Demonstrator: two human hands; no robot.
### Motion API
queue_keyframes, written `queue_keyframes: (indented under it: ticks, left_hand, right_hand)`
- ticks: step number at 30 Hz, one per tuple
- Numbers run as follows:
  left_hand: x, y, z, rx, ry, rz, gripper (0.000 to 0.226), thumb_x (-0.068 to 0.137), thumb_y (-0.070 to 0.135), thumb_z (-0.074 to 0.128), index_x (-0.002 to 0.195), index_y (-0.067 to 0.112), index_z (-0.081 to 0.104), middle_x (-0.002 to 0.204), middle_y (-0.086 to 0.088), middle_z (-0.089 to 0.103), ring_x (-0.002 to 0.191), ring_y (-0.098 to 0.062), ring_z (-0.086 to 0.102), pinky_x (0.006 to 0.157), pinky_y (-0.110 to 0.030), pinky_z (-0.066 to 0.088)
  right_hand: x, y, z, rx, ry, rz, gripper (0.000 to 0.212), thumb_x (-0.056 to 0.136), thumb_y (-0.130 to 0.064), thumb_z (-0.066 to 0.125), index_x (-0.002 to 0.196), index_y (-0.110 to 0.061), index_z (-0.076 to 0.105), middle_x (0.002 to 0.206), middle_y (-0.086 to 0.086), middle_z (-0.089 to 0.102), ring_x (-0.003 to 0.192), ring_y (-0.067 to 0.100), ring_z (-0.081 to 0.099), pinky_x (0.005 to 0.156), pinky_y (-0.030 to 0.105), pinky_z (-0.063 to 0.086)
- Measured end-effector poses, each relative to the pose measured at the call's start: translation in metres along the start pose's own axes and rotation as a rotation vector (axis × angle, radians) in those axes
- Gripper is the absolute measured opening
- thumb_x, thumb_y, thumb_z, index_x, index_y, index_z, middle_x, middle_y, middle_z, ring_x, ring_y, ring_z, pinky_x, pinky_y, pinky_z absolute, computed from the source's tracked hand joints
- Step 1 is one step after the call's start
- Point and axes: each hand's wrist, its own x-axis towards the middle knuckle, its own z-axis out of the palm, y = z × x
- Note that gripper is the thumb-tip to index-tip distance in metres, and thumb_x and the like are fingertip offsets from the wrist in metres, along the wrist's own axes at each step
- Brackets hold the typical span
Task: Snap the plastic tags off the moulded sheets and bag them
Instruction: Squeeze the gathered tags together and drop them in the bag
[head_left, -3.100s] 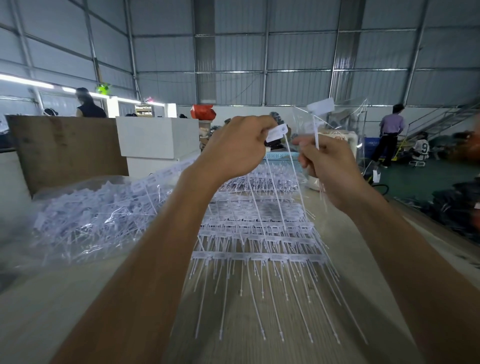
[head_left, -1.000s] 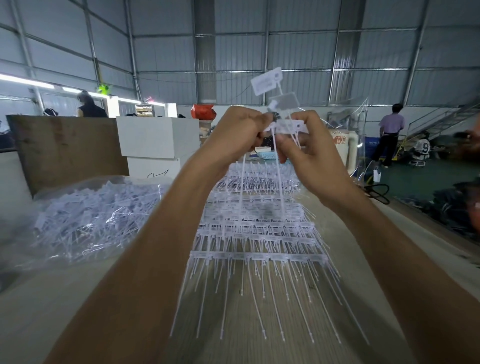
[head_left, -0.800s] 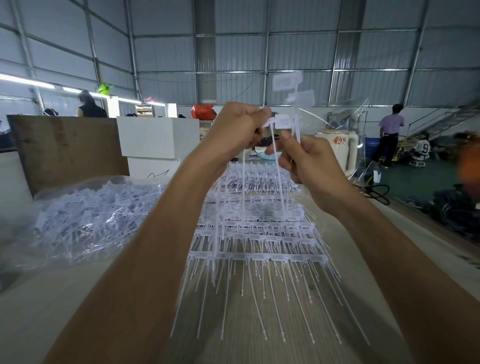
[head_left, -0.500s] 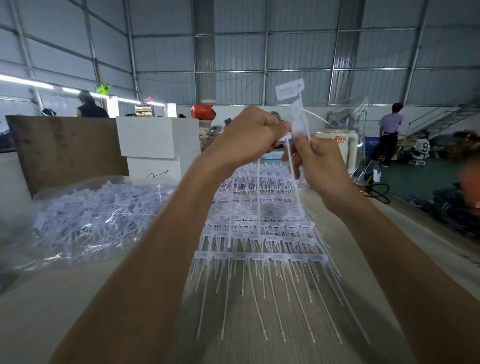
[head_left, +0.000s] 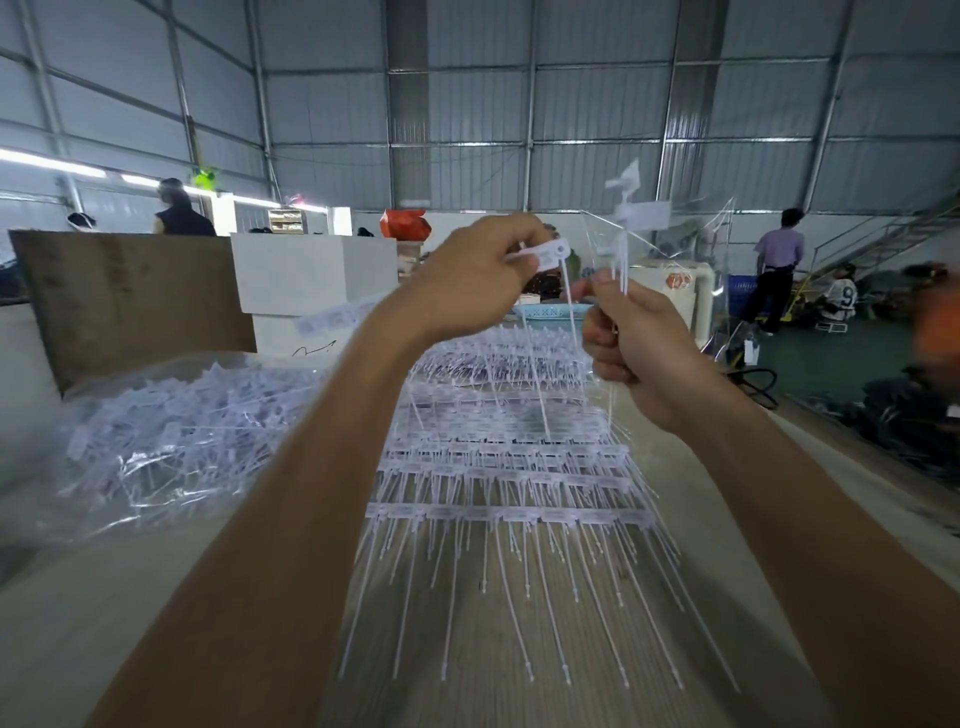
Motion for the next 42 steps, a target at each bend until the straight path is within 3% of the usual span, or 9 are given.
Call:
queue_keyframes:
  ticks: [5,11,17,21,24,28,33,38,42]
  left_hand:
    - [0.002,-0.004,0.003,0.245,0.34,0.003,0.02,0.104,0.041,0.041,0.117,0.033,0.054,0.085,0.004,0.069,0.071,-0.013,0.062,0.063,-0.027,0.041]
    - [0.002,-0.004,0.014,0.293,0.142,0.147,0.059,0.103,0.044,0.042,0.153,0.056,0.013,0.079,-0.002,0.071,0.058,-0.017,0.061,0.062,-0.04,0.058]
    - [0.004,-0.007,0.016,0.244,0.156,0.087,0.049,0.1,0.042,0.049,0.146,0.052,0.038,0.118,0.007,0.071,0.097,-0.016,0.068,0.088,-0.044,0.055]
    - [0.007,-0.007,0.02,0.008,0.033,0.083,0.049,0.1,0.029,0.055,0.146,0.042,0.046,0.063,0.007,0.067,0.04,-0.009,0.041,0.059,-0.032,0.043]
    - [0.005,-0.007,0.019,-0.09,-0.028,0.114,0.053,0.101,0.023,0.055,0.151,0.038,0.041,0.102,0.027,0.063,0.042,-0.007,0.035,0.061,-0.029,0.047]
    - [0.005,-0.011,0.015,-0.17,0.025,0.091,0.061,0.101,0.024,0.057,0.155,0.038,0.032,0.128,0.012,0.054,0.07,0.01,0.022,0.058,-0.025,0.051]
    - [0.003,-0.008,0.024,-0.187,-0.091,0.072,0.053,0.099,0.023,0.057,0.146,0.046,0.044,0.066,0.0,0.066,0.065,-0.022,0.058,0.082,-0.05,0.058]
    - [0.004,-0.01,0.022,0.235,0.017,0.131,0.052,0.101,0.037,0.048,0.146,0.058,0.034,0.089,0.004,0.073,0.066,-0.015,0.063,0.07,-0.035,0.057]
    - [0.002,-0.009,0.02,0.536,0.121,0.141,0.051,0.102,0.035,0.042,0.148,0.055,0.032,0.062,0.014,0.04,0.068,-0.019,0.046,0.066,-0.037,0.05]
  right_hand:
    - [-0.004,-0.001,0.005,-0.145,-0.027,-0.008,0.037,0.108,-0.036,0.043,0.092,-0.015,0.069,0.056,-0.006,0.027,0.048,0.012,0.018,0.041,0.021,0.019]
    - [-0.008,0.004,0.015,-0.328,-0.036,0.011,0.04,0.109,-0.035,0.042,0.091,-0.009,0.066,0.044,-0.014,0.034,0.037,0.004,0.025,0.04,0.021,0.022]
    - [-0.008,0.005,0.015,-0.347,0.01,-0.002,0.04,0.109,-0.031,0.041,0.097,-0.002,0.066,0.042,-0.015,0.037,0.037,0.003,0.028,0.041,0.021,0.024]
    - [-0.006,0.006,0.014,-0.335,0.053,-0.026,0.036,0.108,-0.028,0.044,0.089,-0.01,0.068,0.042,-0.016,0.039,0.037,0.002,0.03,0.041,0.02,0.026]
    - [-0.007,0.007,0.013,-0.306,0.078,-0.044,0.034,0.108,-0.026,0.044,0.089,-0.009,0.066,0.043,-0.015,0.038,0.039,0.004,0.028,0.042,0.02,0.025]
    - [-0.007,0.002,0.014,-0.229,0.043,-0.087,0.036,0.108,-0.029,0.045,0.095,-0.003,0.065,0.046,-0.014,0.037,0.041,0.005,0.027,0.041,0.02,0.025]
    - [-0.012,0.003,0.023,-0.228,-0.018,-0.066,0.042,0.108,-0.028,0.045,0.073,-0.033,0.067,0.049,-0.011,0.038,0.043,0.006,0.028,0.043,0.022,0.021]
    - [-0.013,0.004,0.021,-0.253,-0.002,-0.031,0.037,0.108,-0.028,0.045,0.077,-0.017,0.063,0.05,-0.008,0.036,0.042,0.008,0.024,0.044,0.023,0.021]
    - [-0.012,0.004,0.017,-0.268,0.025,-0.044,0.035,0.107,-0.029,0.047,0.08,-0.015,0.064,0.047,-0.013,0.035,0.042,0.007,0.026,0.042,0.022,0.024]
